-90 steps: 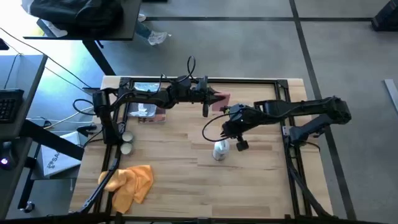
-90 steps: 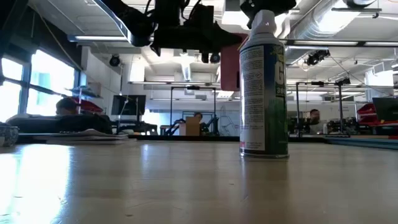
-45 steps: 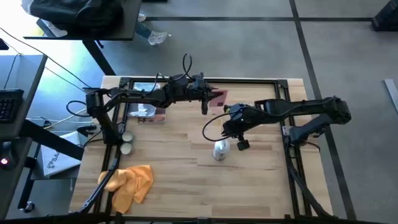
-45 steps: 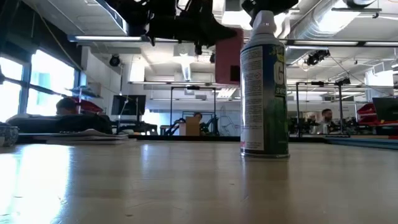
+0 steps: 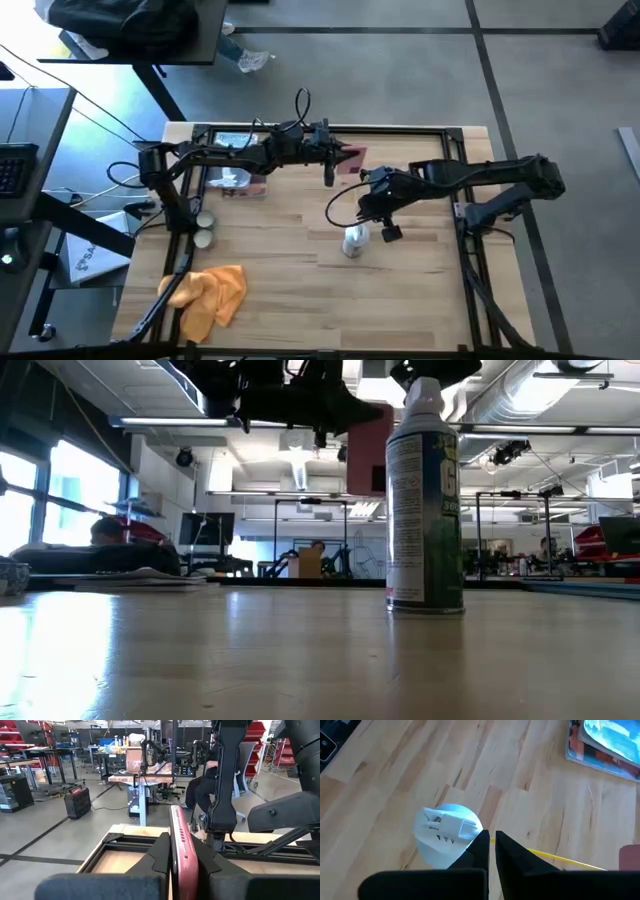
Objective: Apply microfiber cloth
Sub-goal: Spray the cellphone on the front and back using the spray bottle
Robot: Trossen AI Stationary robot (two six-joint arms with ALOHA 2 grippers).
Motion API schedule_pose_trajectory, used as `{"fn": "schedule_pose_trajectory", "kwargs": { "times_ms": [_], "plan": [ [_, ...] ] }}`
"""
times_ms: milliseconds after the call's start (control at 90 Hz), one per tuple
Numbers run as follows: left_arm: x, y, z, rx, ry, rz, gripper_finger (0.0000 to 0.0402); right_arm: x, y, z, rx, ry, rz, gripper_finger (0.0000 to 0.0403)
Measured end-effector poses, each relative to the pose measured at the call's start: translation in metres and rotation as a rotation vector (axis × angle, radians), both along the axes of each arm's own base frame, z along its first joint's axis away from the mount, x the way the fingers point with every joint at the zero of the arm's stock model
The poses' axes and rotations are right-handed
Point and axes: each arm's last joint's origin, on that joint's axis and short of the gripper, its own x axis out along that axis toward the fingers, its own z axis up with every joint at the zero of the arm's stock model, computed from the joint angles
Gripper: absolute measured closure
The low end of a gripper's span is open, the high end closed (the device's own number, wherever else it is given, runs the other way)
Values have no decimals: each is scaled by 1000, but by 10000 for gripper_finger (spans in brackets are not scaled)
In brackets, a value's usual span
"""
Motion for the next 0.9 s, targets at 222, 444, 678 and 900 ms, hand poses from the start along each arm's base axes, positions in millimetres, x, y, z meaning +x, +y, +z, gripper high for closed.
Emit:
{"fn": "schedule_pose_trajectory", "kwargs": {
  "times_ms": [222,444,678,900],
  "plan": [
    [0,0,0,0,0,0,390,0,0,0,-2,-4,5,403],
    [0,0,0,-1,1,0,390,1,0,-1,4,-14,8,403],
    [0,0,0,-1,1,0,390,2,1,-2,31,-3,16,403],
    [0,0,0,0,1,0,390,1,1,-3,35,9,20,403]
  ]
}}
